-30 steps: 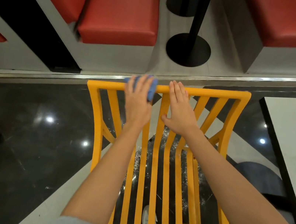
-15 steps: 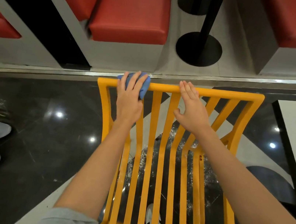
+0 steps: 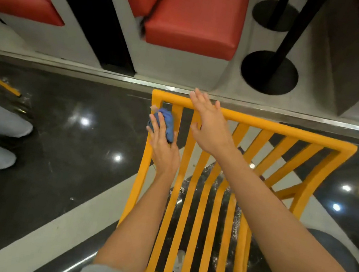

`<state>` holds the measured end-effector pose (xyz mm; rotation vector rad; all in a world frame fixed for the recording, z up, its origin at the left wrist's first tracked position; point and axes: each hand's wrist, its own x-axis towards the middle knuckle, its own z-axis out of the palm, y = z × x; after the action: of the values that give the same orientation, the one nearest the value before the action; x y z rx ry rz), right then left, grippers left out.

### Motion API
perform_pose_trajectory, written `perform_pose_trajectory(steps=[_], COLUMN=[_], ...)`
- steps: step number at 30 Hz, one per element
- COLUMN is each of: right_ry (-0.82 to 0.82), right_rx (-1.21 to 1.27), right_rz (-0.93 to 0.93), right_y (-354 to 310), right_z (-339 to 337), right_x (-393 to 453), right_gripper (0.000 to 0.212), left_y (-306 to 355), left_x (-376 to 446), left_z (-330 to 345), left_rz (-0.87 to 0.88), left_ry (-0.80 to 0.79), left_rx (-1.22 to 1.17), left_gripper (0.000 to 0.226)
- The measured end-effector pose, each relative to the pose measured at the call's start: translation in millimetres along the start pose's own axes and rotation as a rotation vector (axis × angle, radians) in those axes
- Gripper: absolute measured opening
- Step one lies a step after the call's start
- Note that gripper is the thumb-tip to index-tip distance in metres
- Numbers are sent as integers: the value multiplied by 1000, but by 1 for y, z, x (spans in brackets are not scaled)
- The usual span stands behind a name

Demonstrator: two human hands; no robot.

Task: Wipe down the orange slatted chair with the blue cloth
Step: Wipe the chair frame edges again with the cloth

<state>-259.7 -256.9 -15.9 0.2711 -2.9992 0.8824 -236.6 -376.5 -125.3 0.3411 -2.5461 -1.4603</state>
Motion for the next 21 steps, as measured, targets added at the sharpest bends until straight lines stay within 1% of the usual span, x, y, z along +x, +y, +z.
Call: perform_pose_trajectory(steps=[2,3,5,7,8,9,11,13,14,15,16,18,19,21], right_ry=[-34,-41,-52,-30,-14,-1,30,55,61,67,77,96,96,94], right_rx=[3,-27,-129,-196,-205,-203,-191,-184,-183,-181,-178,-163,-157,-152], right_rz=[7,24,32,12,0,-12,-28,-33,-36,-39,-42,-41,-42,-47], right_y=[-6,-4,5,11,12,13,16,20,21,21,21,21,22,23], right_z=[10,13,18,22,24,27,30,33,34,35,35,37,37,37], right_x=[9,12,14,13,12,11,8,9,10,10,10,10,9,9], right_gripper=[75,74,73,71,70,70,69,68,68,68,68,68,68,67], left_y=[-2,6,24,30,29,25,19,17,17,17,17,11,6,-15], left_x=[8,18,38,42,37,29,19,32,43,55,64,73,71,60], left_z=[-5,-7,-8,-7,-7,-9,-17,-26,-29,-32,-32,-29,-31,-37], left_rz=[-70,-68,6,105,112,73,-88,-207,-222,-212,-180,-131,-123,-125], left_ry=[25,62,132,171,205,262,446,617,653,636,552,285,188,112], left_rx=[-58,-108,-194,-258,-314,-394,-543,-618,-620,-595,-553,-479,-461,-435], left_gripper=[68,66,65,62,57,53,46,43,42,42,41,36,34,30])
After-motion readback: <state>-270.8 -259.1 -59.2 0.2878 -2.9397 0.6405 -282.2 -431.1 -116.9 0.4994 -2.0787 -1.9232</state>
